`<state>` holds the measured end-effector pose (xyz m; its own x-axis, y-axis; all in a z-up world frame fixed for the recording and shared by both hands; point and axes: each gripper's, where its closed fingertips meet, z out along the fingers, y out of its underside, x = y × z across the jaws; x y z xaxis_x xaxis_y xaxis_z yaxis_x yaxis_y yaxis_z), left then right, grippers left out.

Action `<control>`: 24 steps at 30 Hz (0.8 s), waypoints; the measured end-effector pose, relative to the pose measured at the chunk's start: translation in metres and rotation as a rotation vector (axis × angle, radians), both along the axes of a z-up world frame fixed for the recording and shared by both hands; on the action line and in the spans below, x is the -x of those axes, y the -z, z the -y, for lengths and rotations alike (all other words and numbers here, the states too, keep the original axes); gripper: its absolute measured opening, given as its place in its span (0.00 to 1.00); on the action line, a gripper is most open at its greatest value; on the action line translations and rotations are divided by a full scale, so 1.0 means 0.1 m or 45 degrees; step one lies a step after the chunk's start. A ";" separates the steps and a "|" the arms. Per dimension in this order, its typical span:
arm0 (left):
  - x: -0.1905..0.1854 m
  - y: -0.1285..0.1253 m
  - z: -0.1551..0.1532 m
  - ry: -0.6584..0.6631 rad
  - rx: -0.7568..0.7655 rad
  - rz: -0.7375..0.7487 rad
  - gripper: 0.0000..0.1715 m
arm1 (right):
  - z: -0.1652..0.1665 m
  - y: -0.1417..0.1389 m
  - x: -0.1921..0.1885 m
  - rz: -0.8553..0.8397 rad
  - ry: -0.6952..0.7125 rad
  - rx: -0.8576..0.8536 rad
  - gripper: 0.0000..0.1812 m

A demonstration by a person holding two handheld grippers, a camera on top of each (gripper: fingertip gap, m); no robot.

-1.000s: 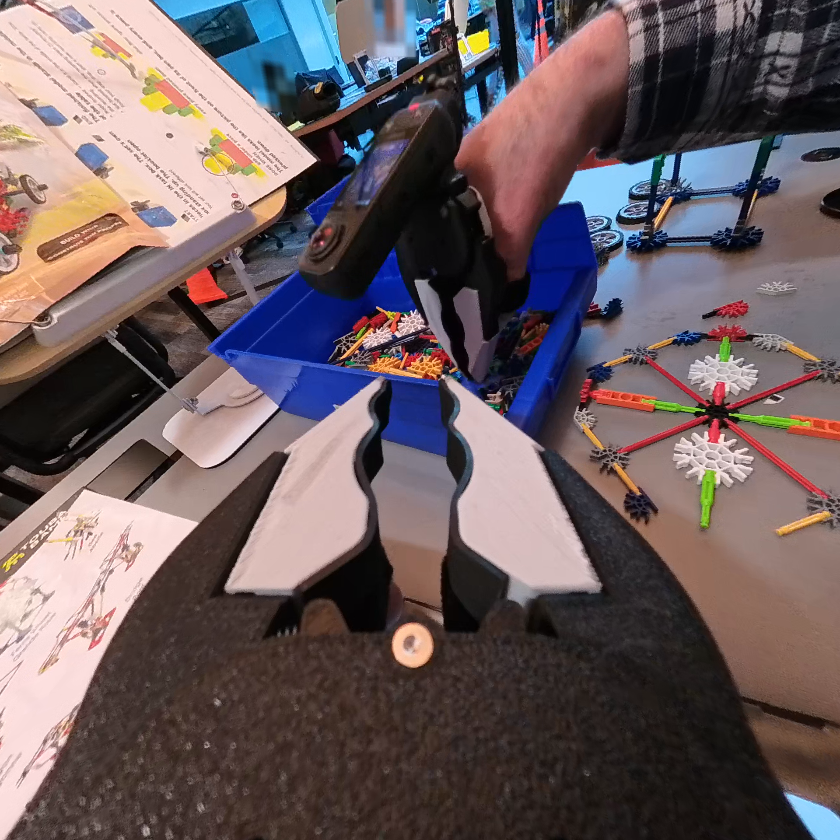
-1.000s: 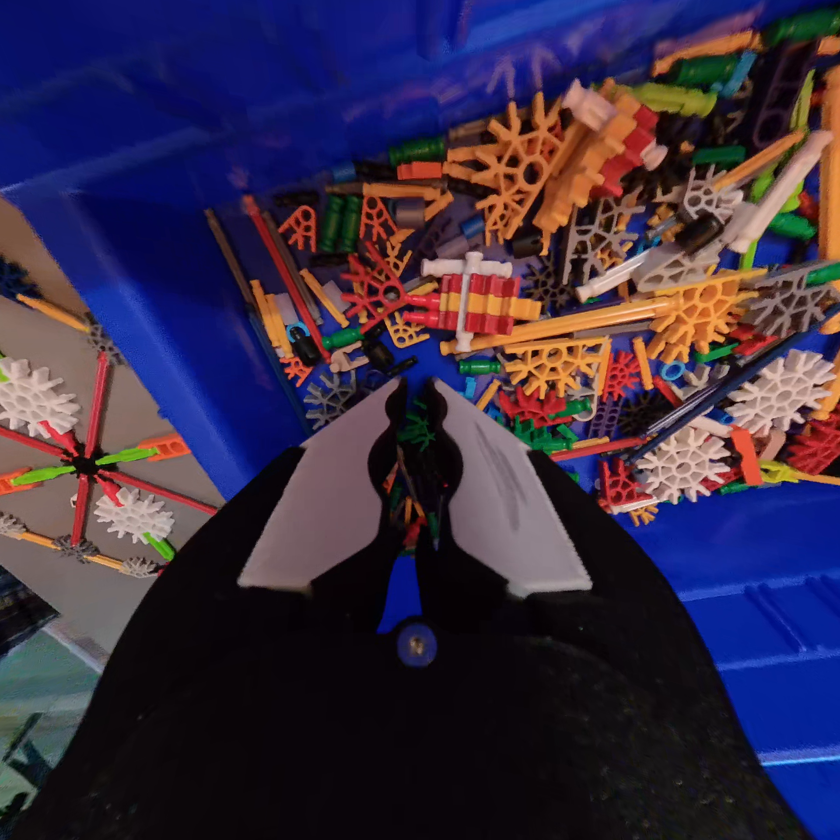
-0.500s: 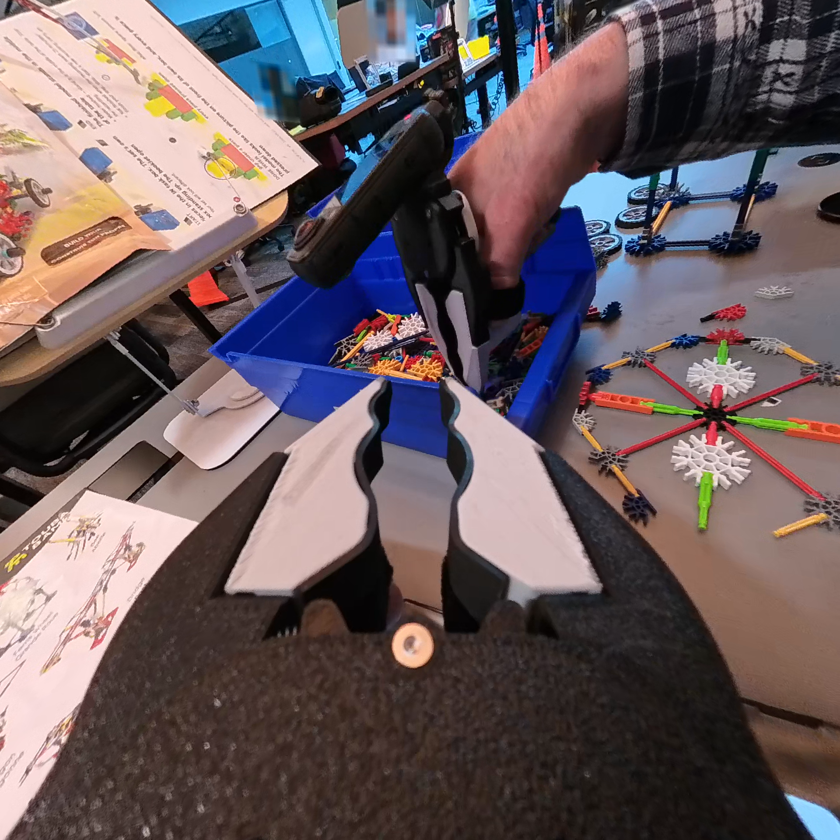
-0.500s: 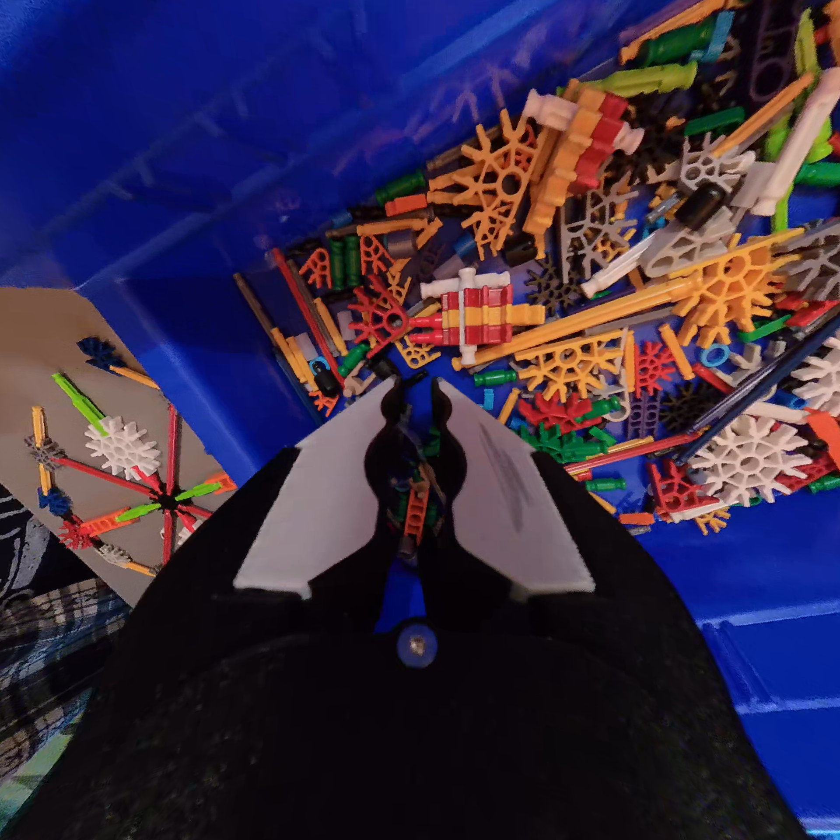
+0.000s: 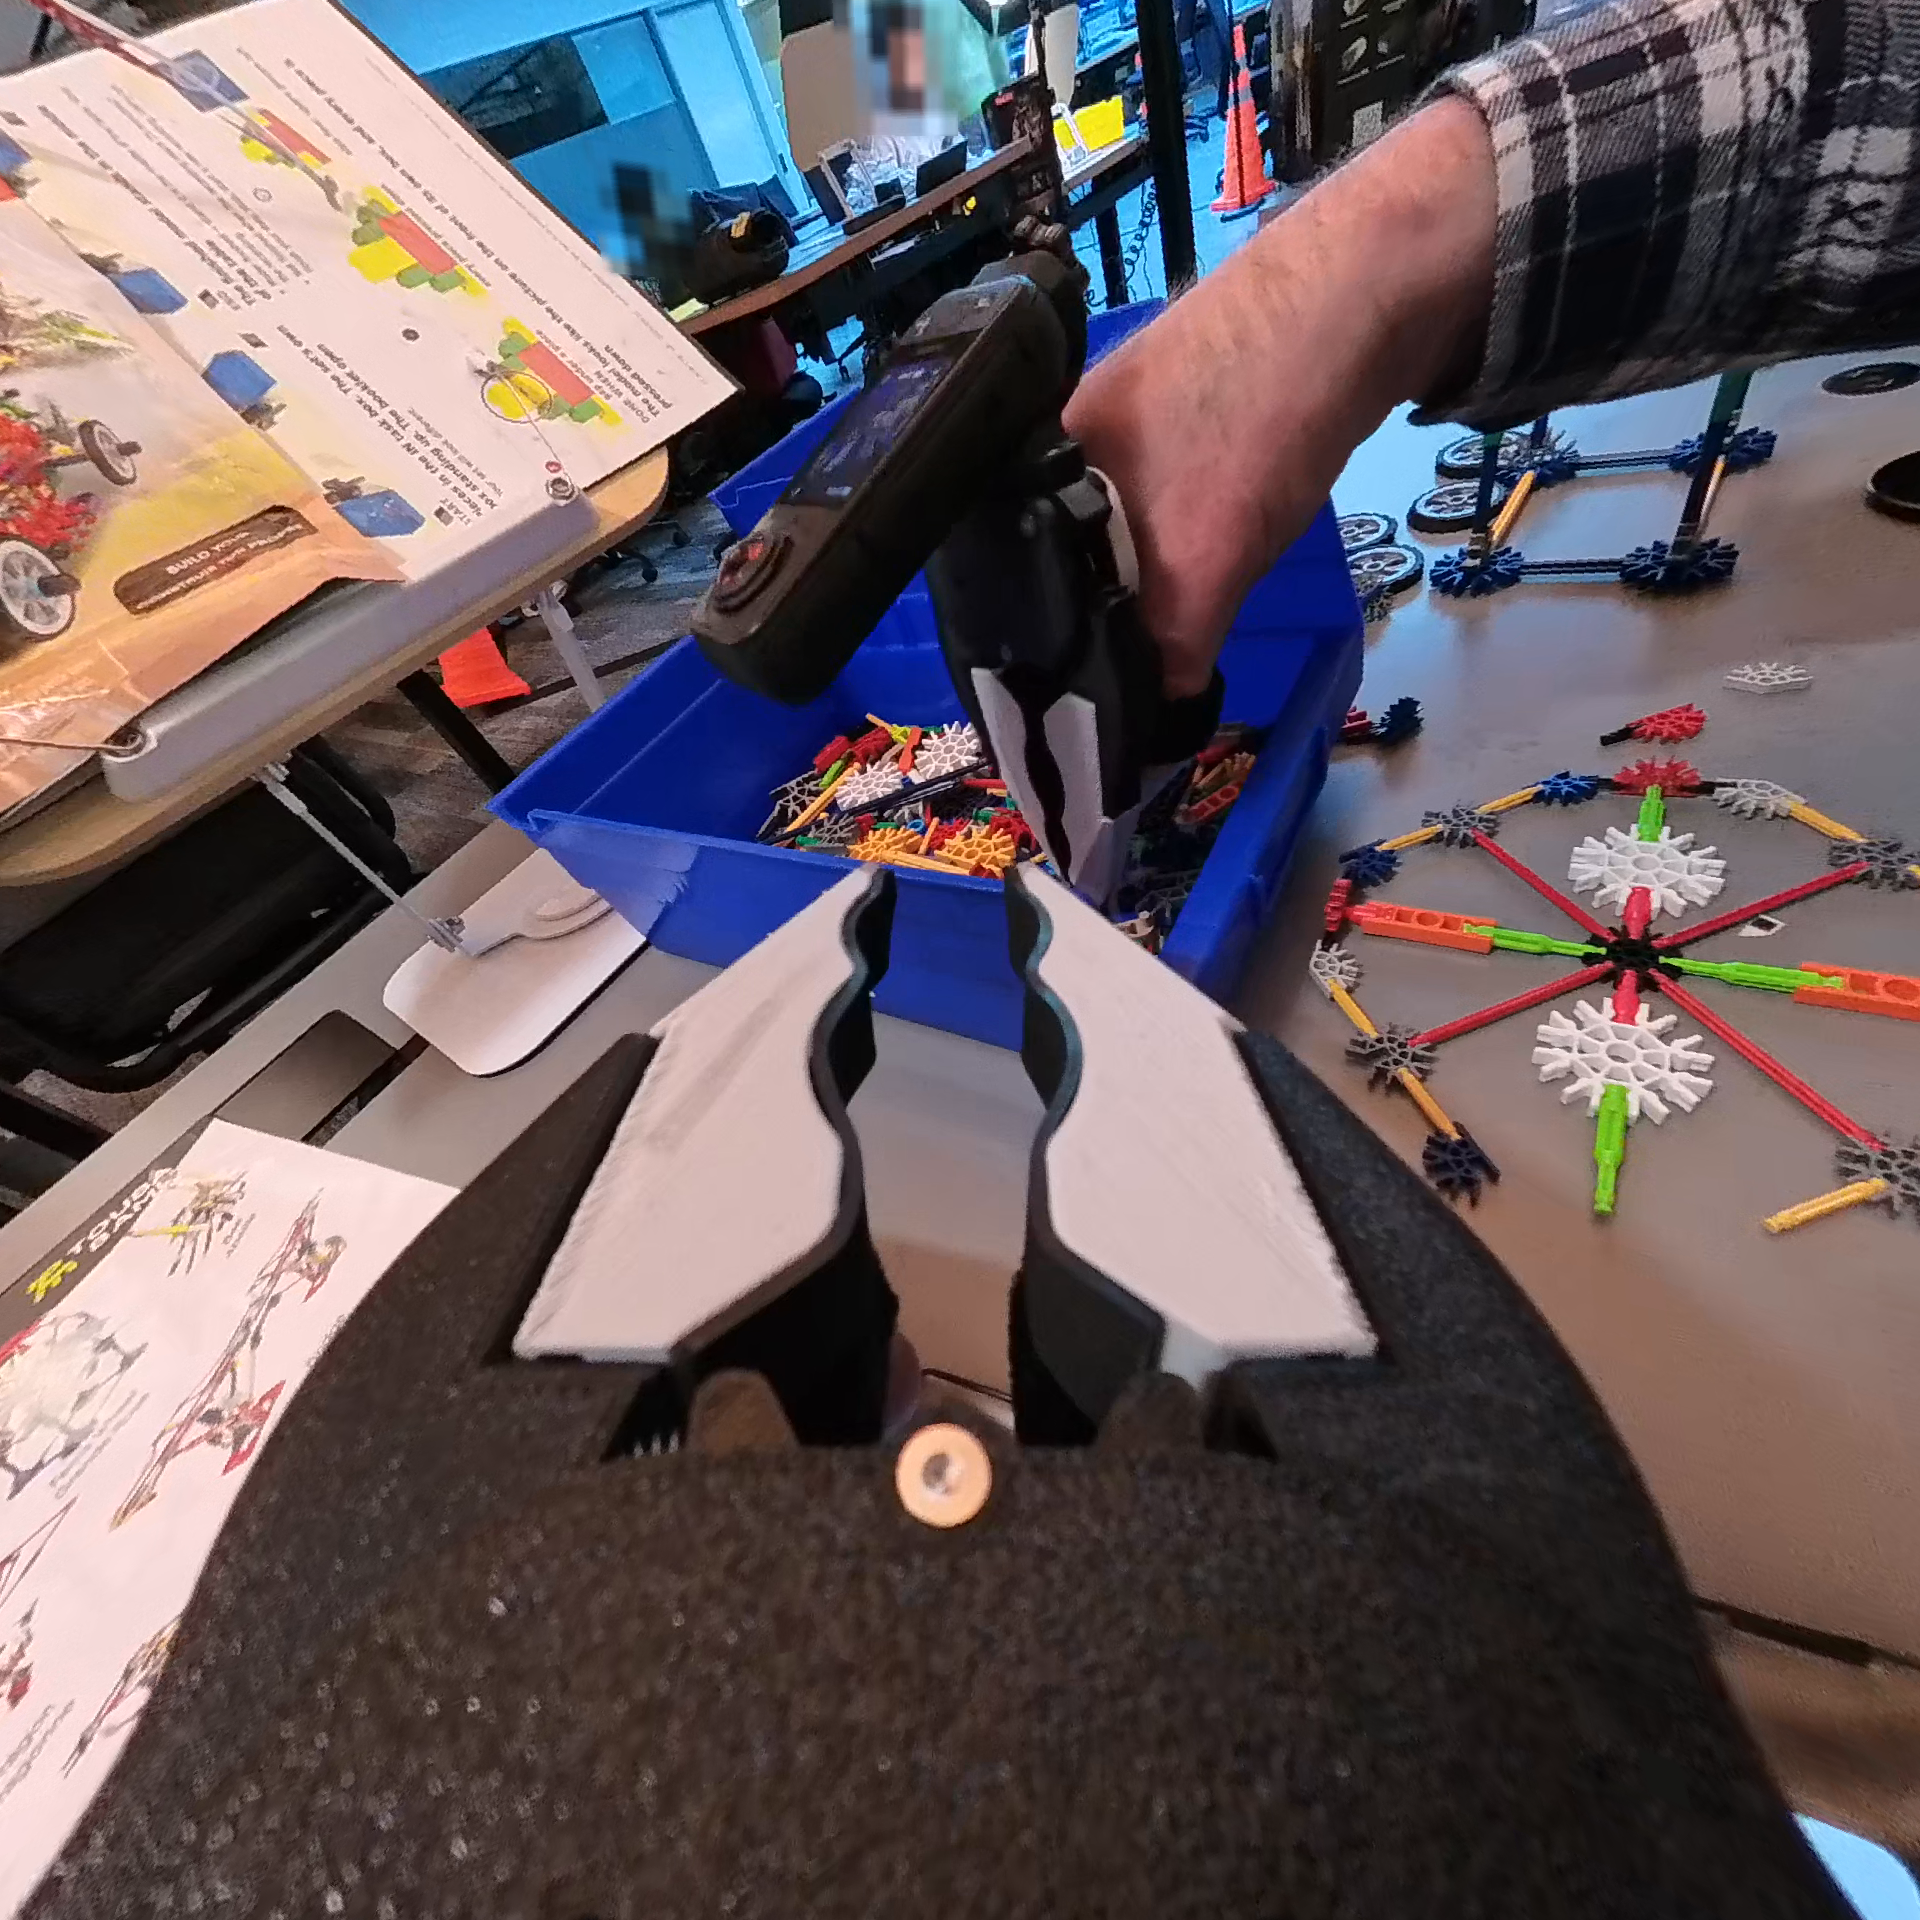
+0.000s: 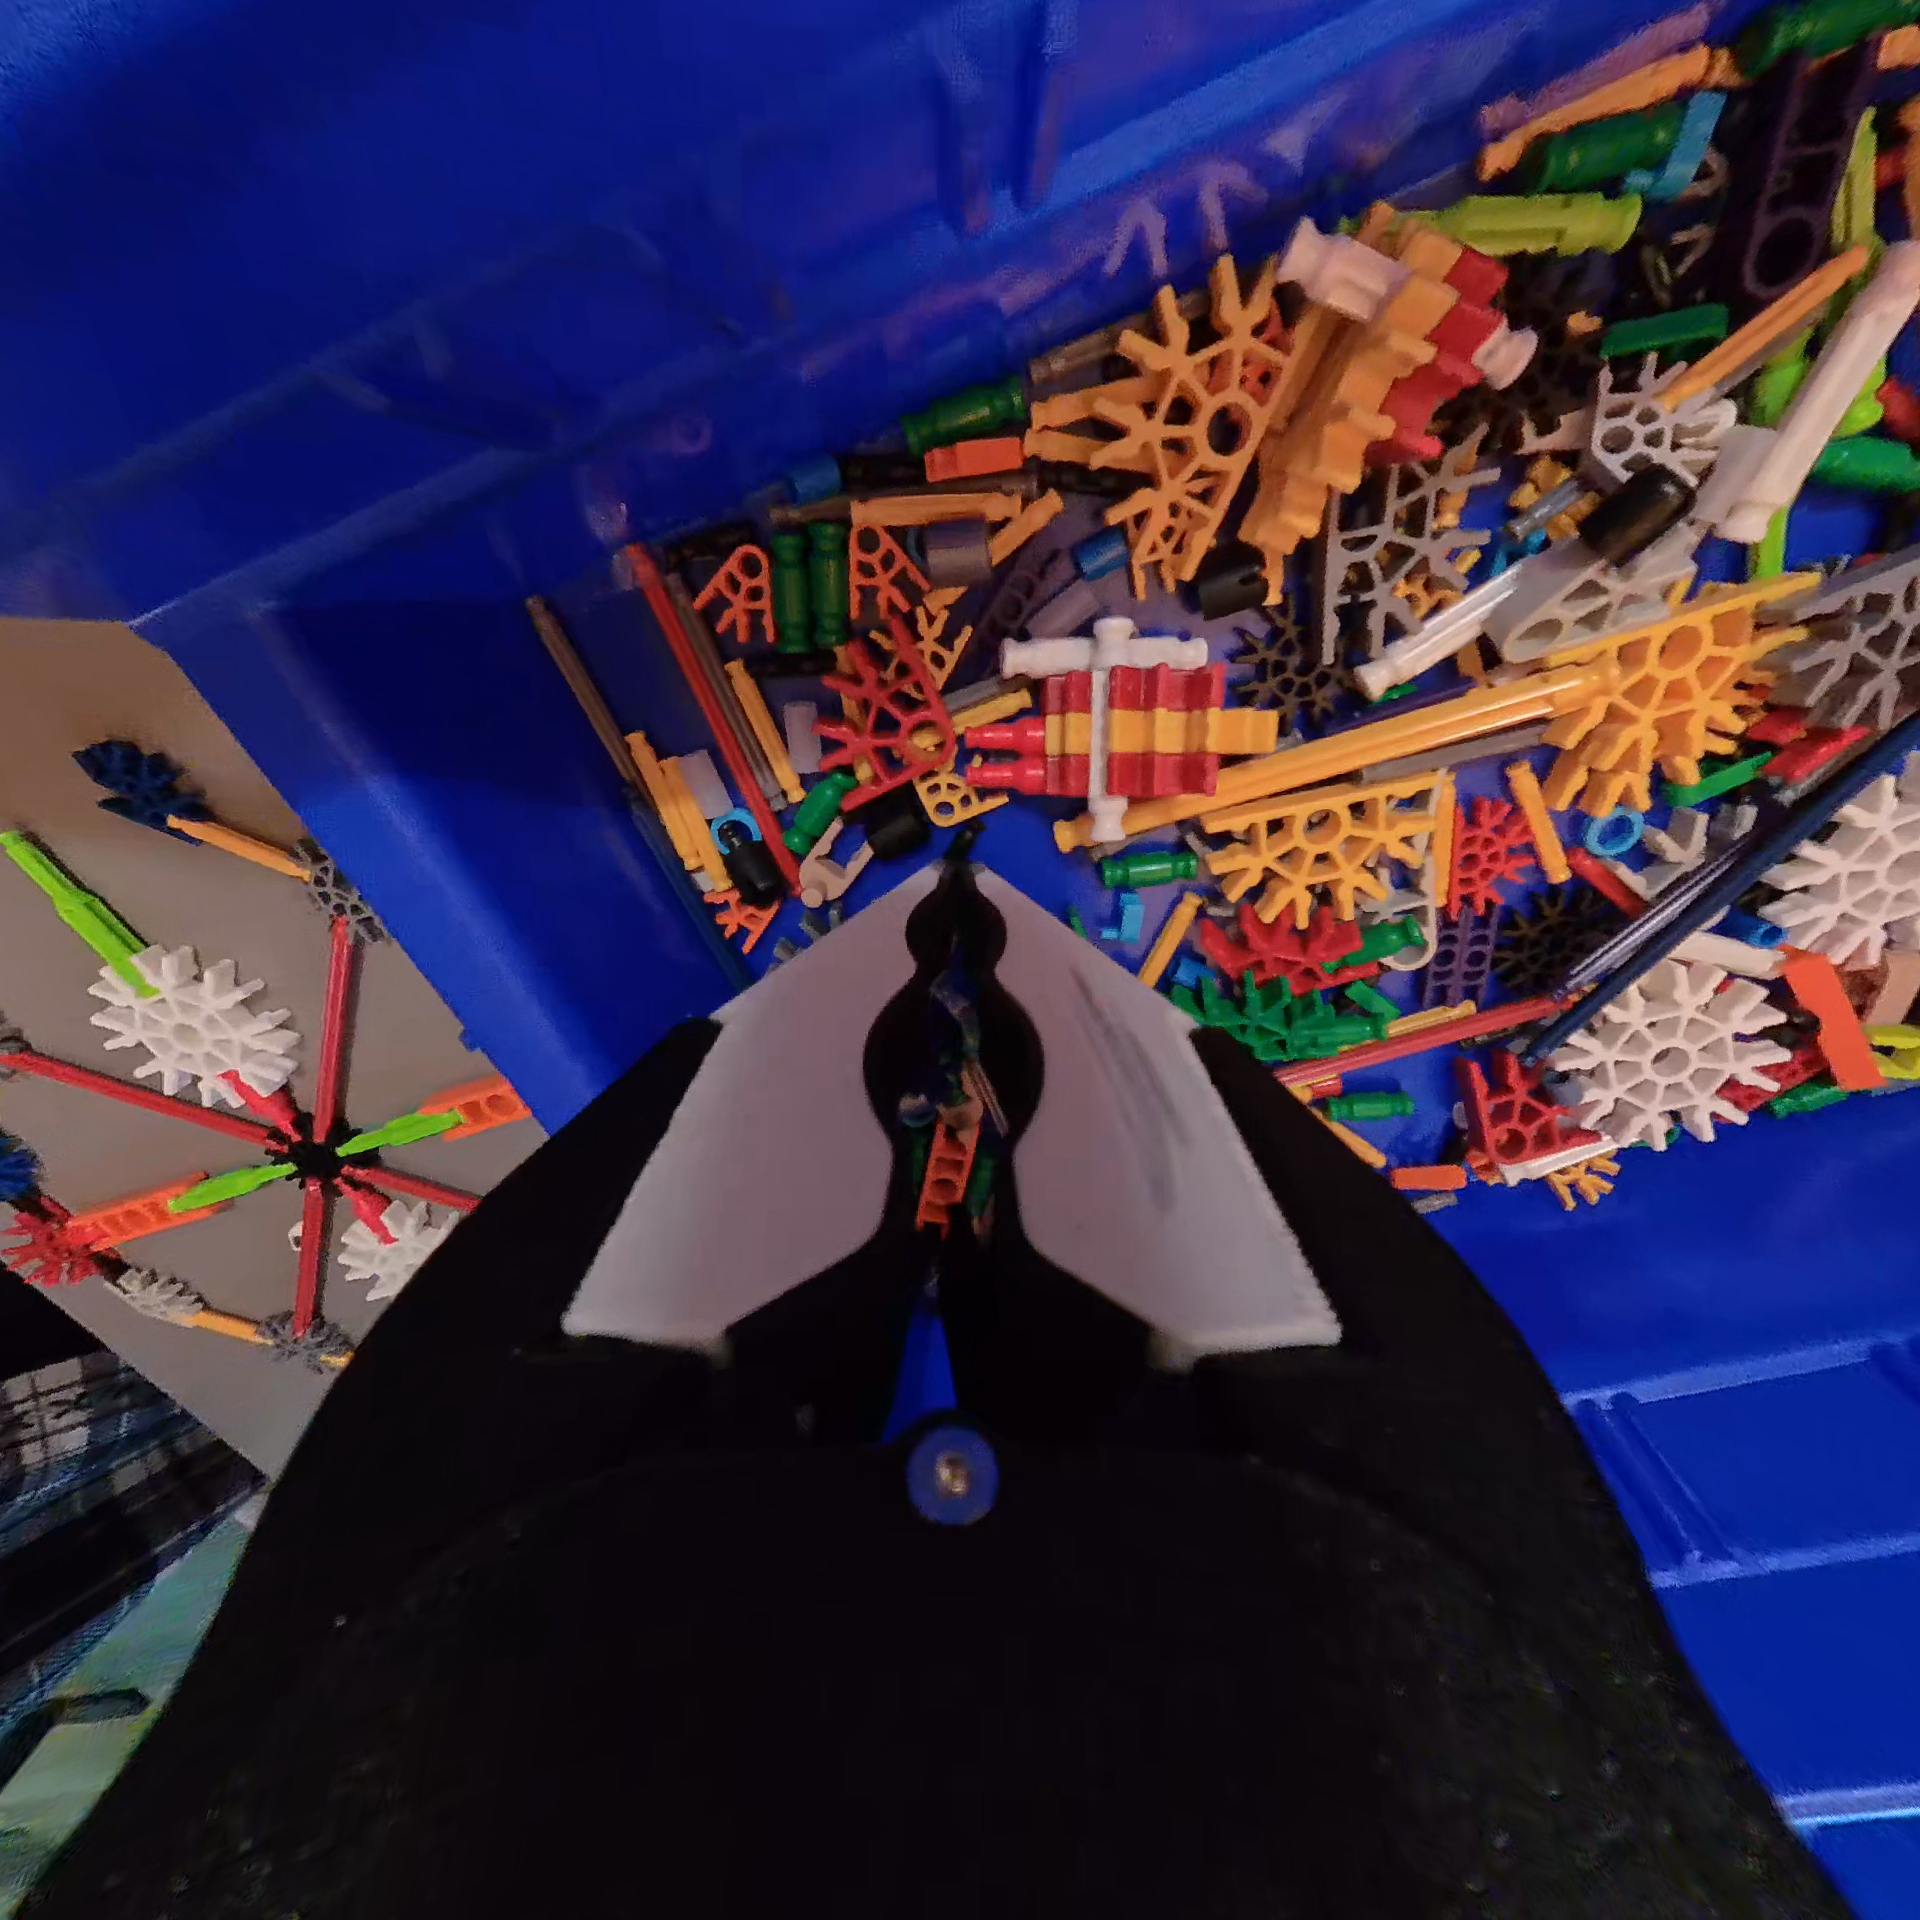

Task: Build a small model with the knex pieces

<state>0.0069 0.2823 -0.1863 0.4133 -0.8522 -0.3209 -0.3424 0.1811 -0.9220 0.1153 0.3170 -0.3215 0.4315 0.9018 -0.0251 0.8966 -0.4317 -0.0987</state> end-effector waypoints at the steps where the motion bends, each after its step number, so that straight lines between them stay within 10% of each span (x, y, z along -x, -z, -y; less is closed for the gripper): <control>1: 0.00 0.00 0.00 0.000 -0.001 0.000 0.12 | -0.01 0.00 -0.02 0.000 0.011 0.002 0.00; 24: 0.00 -0.01 0.01 0.001 -0.001 0.008 0.12 | -0.08 -0.14 -0.08 -0.014 0.065 -0.051 0.00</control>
